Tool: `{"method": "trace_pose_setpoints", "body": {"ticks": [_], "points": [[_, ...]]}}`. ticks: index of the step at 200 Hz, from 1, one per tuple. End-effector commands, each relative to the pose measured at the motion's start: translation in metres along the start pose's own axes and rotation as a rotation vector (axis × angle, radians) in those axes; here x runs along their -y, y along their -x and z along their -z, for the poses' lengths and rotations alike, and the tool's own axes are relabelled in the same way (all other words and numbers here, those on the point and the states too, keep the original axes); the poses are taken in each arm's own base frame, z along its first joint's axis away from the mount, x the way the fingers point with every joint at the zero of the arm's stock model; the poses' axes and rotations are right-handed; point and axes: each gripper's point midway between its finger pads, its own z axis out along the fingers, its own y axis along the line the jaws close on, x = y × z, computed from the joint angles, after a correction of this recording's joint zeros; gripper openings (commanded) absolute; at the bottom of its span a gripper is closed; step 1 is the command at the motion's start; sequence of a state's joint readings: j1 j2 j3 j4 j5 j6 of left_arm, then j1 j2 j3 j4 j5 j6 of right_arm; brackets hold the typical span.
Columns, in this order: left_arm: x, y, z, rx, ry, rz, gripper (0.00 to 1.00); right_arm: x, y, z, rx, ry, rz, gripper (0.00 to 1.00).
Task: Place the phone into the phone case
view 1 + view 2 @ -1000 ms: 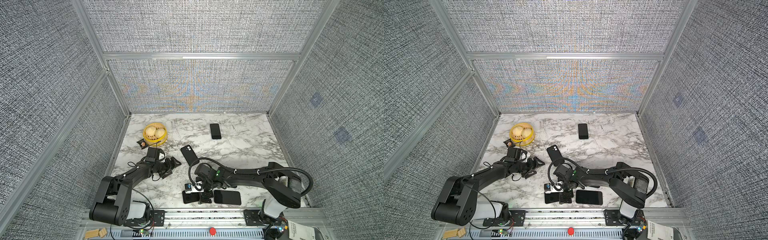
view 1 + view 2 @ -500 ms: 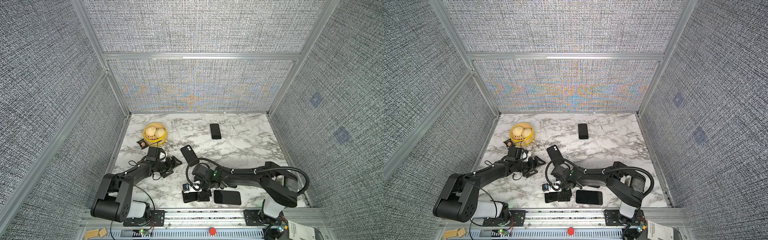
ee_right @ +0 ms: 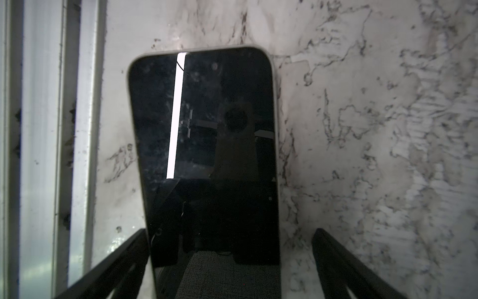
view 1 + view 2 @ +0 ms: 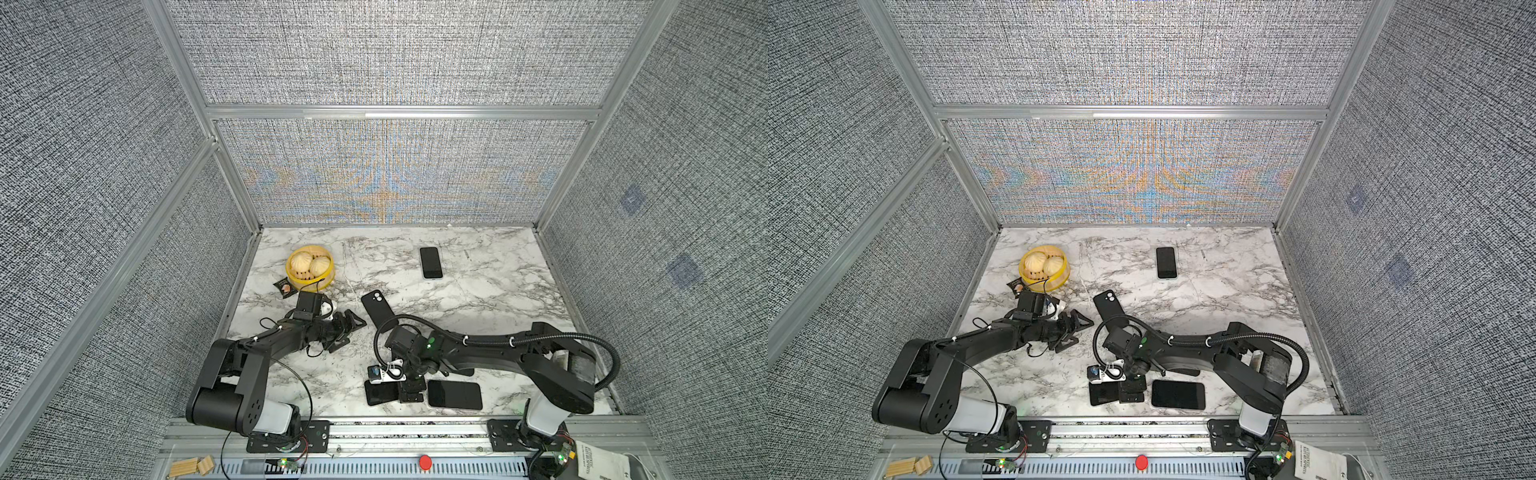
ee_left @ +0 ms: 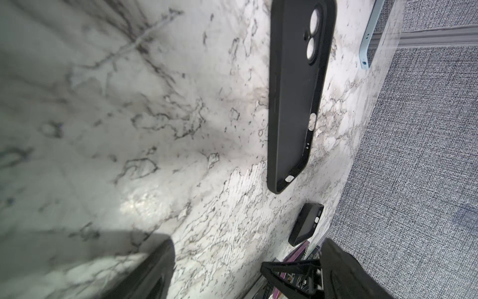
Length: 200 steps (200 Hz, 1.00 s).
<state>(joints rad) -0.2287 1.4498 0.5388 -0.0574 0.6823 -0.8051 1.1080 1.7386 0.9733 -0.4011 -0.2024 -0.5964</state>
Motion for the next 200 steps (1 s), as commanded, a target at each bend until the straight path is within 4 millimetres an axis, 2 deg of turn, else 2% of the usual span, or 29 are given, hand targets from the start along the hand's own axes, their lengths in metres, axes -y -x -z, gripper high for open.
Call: {"method": "trace_pose_setpoints", "body": {"ticks": [1,50,55,122,158,183,200], "points": [[-0.025,-0.004,0.0,0.008,0.111,0.04,0.89,-0.011,-0.012,-0.006,-0.043,0.06,-0.022,0.97],[-0.026,-0.005,-0.001,-0.002,0.111,0.042,0.89,-0.011,-0.022,-0.005,-0.088,0.073,-0.059,0.89],[-0.026,-0.005,-0.001,-0.003,0.112,0.041,0.9,-0.004,-0.012,0.0,-0.068,0.057,-0.055,0.88],[-0.024,-0.001,-0.002,-0.007,0.119,0.034,0.89,0.013,-0.015,0.007,-0.085,0.017,-0.13,0.8],[-0.026,-0.002,-0.004,-0.015,0.123,0.039,0.89,0.009,-0.014,0.004,-0.08,0.047,-0.137,0.77],[-0.027,-0.003,-0.005,-0.012,0.125,0.041,0.89,0.009,-0.009,0.005,-0.063,0.045,-0.139,0.78],[-0.028,-0.003,-0.005,-0.014,0.124,0.042,0.89,0.005,-0.007,0.004,-0.064,0.045,-0.117,0.86]]}}
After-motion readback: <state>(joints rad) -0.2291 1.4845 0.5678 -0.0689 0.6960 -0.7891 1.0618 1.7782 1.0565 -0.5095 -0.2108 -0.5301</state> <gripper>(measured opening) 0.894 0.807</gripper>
